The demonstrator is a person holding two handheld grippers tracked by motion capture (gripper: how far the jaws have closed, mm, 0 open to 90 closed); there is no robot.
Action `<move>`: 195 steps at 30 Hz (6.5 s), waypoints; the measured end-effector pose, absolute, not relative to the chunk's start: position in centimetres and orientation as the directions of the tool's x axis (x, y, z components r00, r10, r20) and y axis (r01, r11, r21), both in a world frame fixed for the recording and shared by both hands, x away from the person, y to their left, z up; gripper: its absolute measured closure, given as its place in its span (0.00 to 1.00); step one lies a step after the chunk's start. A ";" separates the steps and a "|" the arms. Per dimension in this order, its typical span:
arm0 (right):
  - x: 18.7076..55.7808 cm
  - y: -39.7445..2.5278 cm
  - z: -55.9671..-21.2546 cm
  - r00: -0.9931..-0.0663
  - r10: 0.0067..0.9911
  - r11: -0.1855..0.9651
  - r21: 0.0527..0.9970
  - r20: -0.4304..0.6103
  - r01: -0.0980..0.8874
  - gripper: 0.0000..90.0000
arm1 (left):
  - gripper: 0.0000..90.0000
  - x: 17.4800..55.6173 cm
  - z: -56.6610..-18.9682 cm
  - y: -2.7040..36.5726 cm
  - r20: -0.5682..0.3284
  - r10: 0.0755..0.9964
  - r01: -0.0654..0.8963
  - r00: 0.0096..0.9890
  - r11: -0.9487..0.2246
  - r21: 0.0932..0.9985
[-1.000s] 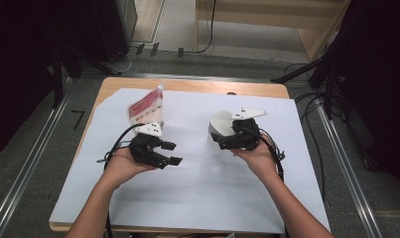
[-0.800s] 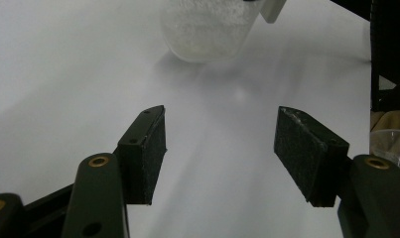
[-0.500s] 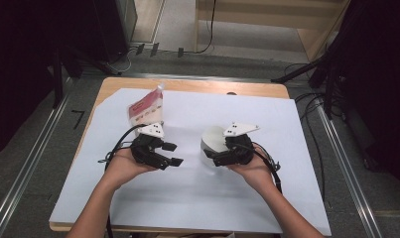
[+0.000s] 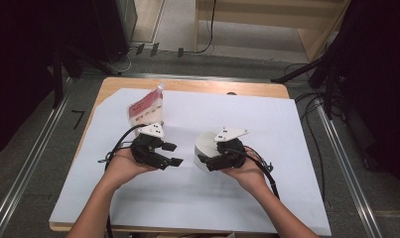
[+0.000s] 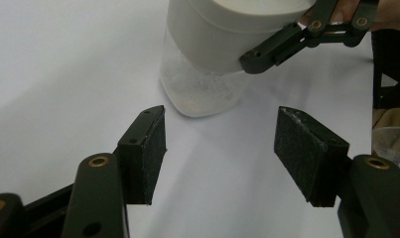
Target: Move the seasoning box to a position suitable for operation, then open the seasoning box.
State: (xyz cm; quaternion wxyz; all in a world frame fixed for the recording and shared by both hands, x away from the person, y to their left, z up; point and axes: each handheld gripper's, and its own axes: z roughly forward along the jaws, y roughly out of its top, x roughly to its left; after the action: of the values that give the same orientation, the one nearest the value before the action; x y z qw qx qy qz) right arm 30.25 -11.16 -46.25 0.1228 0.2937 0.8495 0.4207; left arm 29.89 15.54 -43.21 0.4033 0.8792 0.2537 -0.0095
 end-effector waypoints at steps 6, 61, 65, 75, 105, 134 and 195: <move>30.3 -11.2 -46.4 -0.796 0.604 0.460 0.797 0.042 0.391 0.17 | 0.43 29.9 -43.2 15.6 -0.220 0.434 0.451 0.874 -0.553 0.700; 26.0 -19.0 -42.5 -0.796 0.572 0.378 0.797 0.198 0.470 0.64 | 0.42 32.1 -42.1 14.0 -0.237 0.389 0.434 0.890 -0.567 0.700; 25.6 -18.9 -43.4 -0.793 0.576 0.369 0.802 0.199 0.469 0.80 | 0.42 32.0 -42.2 13.8 -0.228 0.380 0.422 0.896 -0.577 0.699; 24.3 -17.9 -44.6 -0.800 0.579 0.401 0.797 0.161 0.451 1.00 | 0.42 32.1 -42.3 14.1 -0.209 0.387 0.413 0.898 -0.582 0.700; 25.3 -16.3 -47.1 -0.796 0.577 0.421 0.768 0.183 0.482 1.00 | 0.41 32.0 -42.7 13.8 -0.208 0.382 0.411 0.901 -0.591 0.695; 27.7 -19.5 -46.8 -0.765 0.600 0.390 0.748 0.235 0.536 1.00 | 0.37 31.7 -42.6 12.4 -0.205 0.383 0.410 0.901 -0.596 0.691; 31.5 -21.8 -44.8 -0.778 0.588 0.421 0.736 0.223 0.529 1.00 | 0.21 34.7 -42.6 8.6 -0.186 0.299 0.342 0.936 -0.645 0.684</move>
State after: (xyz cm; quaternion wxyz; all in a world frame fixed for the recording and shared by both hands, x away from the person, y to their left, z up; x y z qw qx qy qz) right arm 31.49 -21.80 -44.78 0.0346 0.3317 0.8423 0.4235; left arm 34.73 8.62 -42.56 0.3826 0.9064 0.1770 -0.0278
